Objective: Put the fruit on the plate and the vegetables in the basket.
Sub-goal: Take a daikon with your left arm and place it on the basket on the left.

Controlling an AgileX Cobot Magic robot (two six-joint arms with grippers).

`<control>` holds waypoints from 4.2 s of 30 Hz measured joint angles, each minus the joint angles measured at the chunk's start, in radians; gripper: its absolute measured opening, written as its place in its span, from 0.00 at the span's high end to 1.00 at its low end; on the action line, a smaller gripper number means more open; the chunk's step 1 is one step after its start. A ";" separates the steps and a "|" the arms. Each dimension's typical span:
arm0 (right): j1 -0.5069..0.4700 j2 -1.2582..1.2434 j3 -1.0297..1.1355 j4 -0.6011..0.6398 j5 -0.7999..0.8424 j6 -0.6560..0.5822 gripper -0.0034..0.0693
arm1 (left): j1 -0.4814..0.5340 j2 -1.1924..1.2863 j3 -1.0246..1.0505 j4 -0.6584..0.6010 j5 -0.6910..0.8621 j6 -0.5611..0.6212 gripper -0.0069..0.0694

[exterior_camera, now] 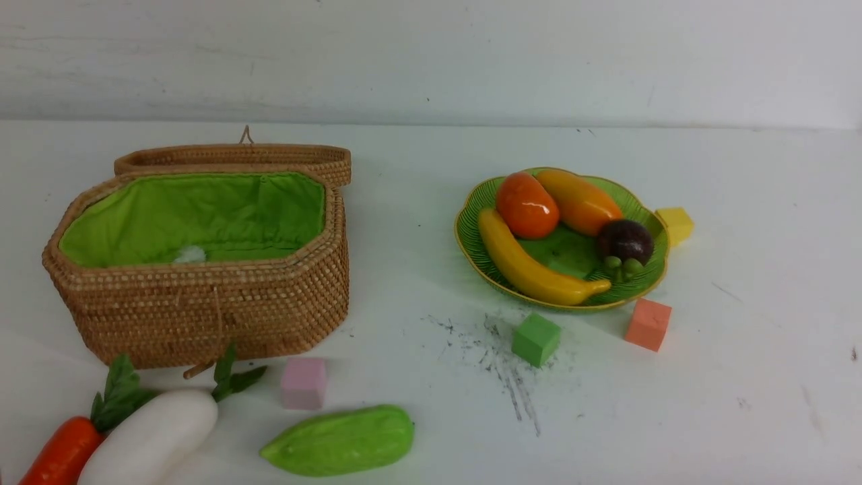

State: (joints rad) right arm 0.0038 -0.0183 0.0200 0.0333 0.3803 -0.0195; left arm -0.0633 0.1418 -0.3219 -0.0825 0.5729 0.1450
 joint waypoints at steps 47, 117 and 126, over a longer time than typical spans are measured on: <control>0.000 0.000 0.000 0.002 0.000 0.000 0.75 | 0.000 1.042 -0.477 -0.234 0.137 0.177 0.36; 0.000 0.000 0.000 -0.006 0.000 0.000 0.65 | 0.000 1.477 -0.956 -0.177 -0.067 0.432 0.15; 0.000 0.000 0.000 -0.008 0.000 0.000 0.64 | 0.000 1.421 -0.956 -0.126 0.096 0.238 0.05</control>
State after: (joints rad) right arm 0.0038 -0.0183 0.0200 0.0252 0.3803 -0.0195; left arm -0.0633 1.5625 -1.2781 -0.2083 0.6685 0.3834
